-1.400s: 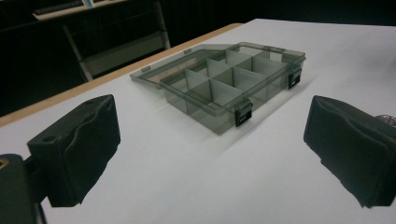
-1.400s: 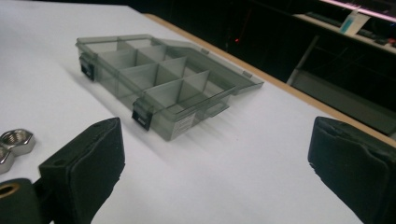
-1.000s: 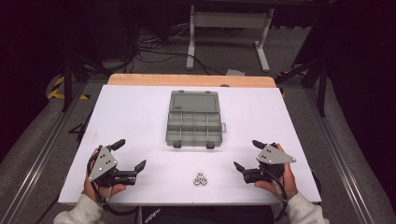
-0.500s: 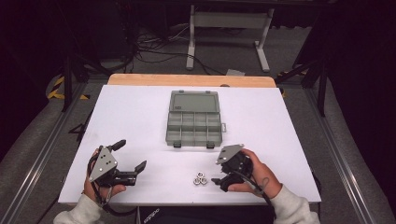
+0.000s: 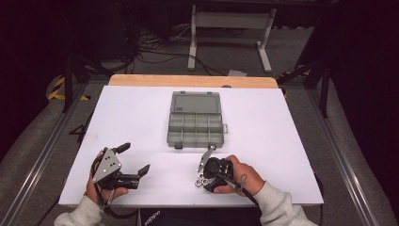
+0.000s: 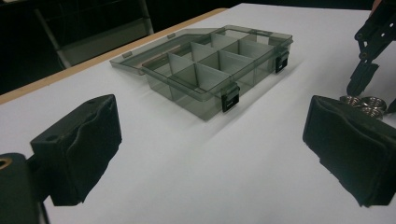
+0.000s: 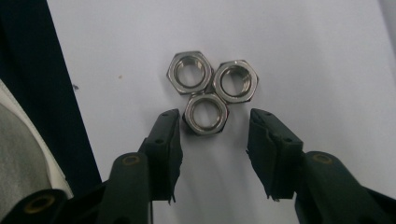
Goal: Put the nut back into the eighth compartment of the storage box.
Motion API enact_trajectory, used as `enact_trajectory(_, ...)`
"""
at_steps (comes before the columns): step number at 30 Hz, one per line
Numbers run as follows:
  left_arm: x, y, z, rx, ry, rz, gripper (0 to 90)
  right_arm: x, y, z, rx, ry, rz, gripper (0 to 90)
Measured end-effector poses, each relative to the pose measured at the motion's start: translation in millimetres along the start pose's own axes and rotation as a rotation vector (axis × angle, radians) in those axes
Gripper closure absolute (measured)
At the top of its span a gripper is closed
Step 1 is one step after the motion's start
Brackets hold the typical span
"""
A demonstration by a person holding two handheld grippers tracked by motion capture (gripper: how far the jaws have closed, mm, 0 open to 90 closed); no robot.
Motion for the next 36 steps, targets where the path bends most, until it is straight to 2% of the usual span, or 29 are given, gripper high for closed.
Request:
enact_trajectory(1, 0.0, 0.0, 0.0, 0.0, 0.0, 0.0, 5.1, -0.4, -1.7, 0.3, -0.005, 0.004, -0.003, 58.6)
enact_trajectory(3, 0.2, 0.0, -0.7, 0.005, 0.0, 0.003, 5.1, 0.0, -3.6, 2.4, -0.003, -0.003, -0.001, 58.6)
enact_trajectory(4, 0.1, 0.2, -0.2, 0.006, 0.0, 0.006, 5.1, -0.1, -4.5, 2.5, -0.01, 0.009, 0.004, 59.2)
enact_trajectory(7, 0.3, 0.3, -0.2, -0.008, 0.005, 0.001, 5.2, 0.0, -5.8, 4.2, -0.002, 0.006, 0.001, 62.6)
enact_trajectory(8, 0.2, 0.4, -0.1, -0.008, 0.006, -0.001, 5.3, -0.3, -5.8, 5.5, -0.015, 0.002, -0.001, 67.7)
enact_trajectory(20, -3.0, 0.5, 1.3, -0.011, -0.003, -0.01, 5.3, -5.5, 3.0, 4.3, -0.043, -0.008, -0.002, 70.3)
enact_trajectory(28, -3.7, 0.4, 1.5, -0.005, 0.003, -0.013, 5.3, -30.1, 11.5, -11.8, -0.02, 0.02, -0.03, 70.3)
enact_trajectory(32, -3.6, 0.4, 0.8, -0.002, 0.003, -0.012, 5.3, -48.0, 14.4, -28.8, 0.001, 0.035, -0.056, 70.3)
enact_trajectory(34, -3.7, 0.4, 1.0, 0.0, 0.004, -0.013, 5.3, -52.0, 14.9, -33.0, 0.011, 0.041, -0.061, 70.3)
enact_trajectory(35, -3.4, 0.3, 1.0, -0.001, 0.003, -0.016, 5.2, -59.1, 15.1, -42.8, 0.024, 0.053, -0.072, 70.3)
enact_trajectory(36, -3.4, 0.3, 1.0, -0.001, 0.003, -0.016, 5.2, -59.1, 15.1, -42.8, 0.024, 0.053, -0.072, 70.3)
Point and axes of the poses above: each handheld gripper's, and its own axes: x roughly forward along the jaws, y roughly out of its underside, z roughly to its left, the point moved 2 cm from there along x, roughly forward along the jaws, and after that the axes turned 12 degrees about z, right-handed, at the moved point
